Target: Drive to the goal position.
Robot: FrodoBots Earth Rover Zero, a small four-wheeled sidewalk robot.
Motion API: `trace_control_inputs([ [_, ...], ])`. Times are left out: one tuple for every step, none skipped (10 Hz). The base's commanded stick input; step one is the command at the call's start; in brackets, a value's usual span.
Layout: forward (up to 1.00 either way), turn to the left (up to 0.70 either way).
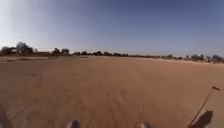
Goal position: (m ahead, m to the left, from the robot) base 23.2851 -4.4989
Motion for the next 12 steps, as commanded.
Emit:
trace_control_inputs([
  [1.0, 0.0],
  [1.0, 0.0],
  [1.0, 0.0],
  [1.0, 0.0],
  [1.0, 0.0],
  [1.0, 0.0],
  [1.0, 0.0],
  [1.0, 0.0],
  [1.0, 0.0],
  [1.0, 0.0],
  [1.0, 0.0],
  [1.0, 0.0],
])
